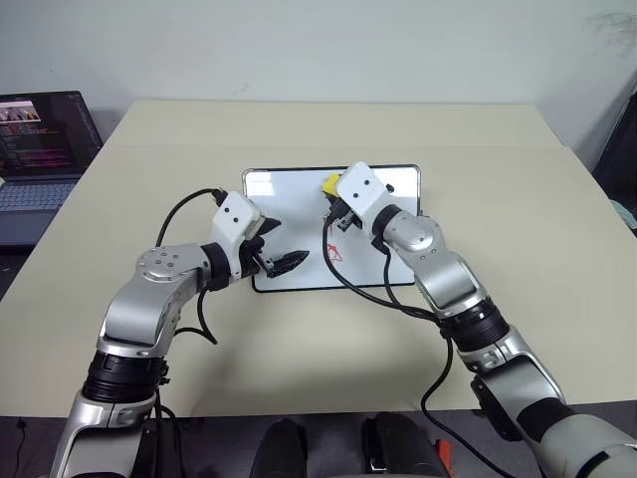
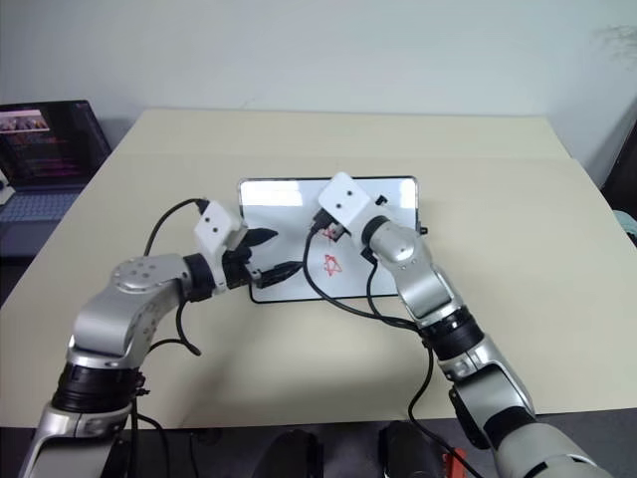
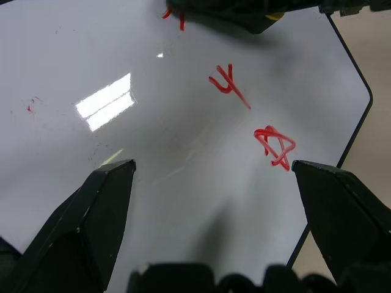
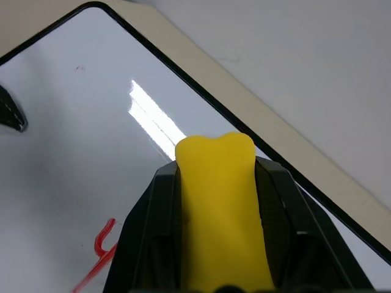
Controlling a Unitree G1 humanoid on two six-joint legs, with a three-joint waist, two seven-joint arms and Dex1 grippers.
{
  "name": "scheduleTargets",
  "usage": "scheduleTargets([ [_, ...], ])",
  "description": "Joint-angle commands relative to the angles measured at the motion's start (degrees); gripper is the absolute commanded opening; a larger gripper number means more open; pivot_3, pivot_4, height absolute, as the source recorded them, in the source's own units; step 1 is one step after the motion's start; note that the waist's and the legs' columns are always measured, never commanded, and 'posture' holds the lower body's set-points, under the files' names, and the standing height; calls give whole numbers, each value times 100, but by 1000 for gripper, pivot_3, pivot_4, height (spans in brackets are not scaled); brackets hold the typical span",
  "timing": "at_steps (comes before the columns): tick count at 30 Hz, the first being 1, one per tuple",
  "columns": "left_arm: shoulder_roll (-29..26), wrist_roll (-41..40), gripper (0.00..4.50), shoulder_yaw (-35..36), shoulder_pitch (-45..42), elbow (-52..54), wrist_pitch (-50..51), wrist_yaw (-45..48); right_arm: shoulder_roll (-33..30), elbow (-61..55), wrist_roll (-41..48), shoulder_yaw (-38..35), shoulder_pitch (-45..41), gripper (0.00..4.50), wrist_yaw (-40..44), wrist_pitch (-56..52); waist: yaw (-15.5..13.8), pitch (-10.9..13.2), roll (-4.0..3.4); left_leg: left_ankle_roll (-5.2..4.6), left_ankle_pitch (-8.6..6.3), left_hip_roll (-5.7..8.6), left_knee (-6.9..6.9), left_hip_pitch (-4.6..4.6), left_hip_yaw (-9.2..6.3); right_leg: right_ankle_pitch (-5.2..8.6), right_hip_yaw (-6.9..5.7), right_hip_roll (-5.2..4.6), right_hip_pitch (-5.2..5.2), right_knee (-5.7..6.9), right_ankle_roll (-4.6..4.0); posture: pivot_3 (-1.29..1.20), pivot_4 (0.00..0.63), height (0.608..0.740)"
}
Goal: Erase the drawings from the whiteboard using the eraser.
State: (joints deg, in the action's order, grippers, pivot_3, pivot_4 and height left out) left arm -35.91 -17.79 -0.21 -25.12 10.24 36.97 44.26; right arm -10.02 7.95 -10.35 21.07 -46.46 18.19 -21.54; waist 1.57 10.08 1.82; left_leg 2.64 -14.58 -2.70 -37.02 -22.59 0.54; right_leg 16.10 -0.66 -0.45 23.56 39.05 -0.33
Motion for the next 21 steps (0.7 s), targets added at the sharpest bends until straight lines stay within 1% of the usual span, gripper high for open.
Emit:
scheduleTargets([
  [1,-49,3,4500,47,-109,56,-123,7,28,23,-199,42,-223,1308,63,231,0,0,0,0,0,0,0,-1,1,0,1,0,0,-1,0,0,150,740],
  [9,-7,19,4500,-2,-154,34,-151,13,-258,159,-542,61,-81,1308,258,211,-1,0,0,0,0,0,-1,0,-2,0,-1,-1,-1,2,0,0,150,740],
  [16,18,16,4500,-46,-196,-8,-195,31,-527,115,-615,3,108,1307,421,94,-10,-3,3,-1,1,2,-4,9,-4,-1,-3,-6,-10,6,0,0,150,740],
  [21,41,6,4500,-83,-210,-26,-222,44,-489,82,-571,18,168,1306,548,19,-9,-3,4,-1,1,3,-5,30,-3,-2,-3,-6,-27,8,1,0,150,740],
])
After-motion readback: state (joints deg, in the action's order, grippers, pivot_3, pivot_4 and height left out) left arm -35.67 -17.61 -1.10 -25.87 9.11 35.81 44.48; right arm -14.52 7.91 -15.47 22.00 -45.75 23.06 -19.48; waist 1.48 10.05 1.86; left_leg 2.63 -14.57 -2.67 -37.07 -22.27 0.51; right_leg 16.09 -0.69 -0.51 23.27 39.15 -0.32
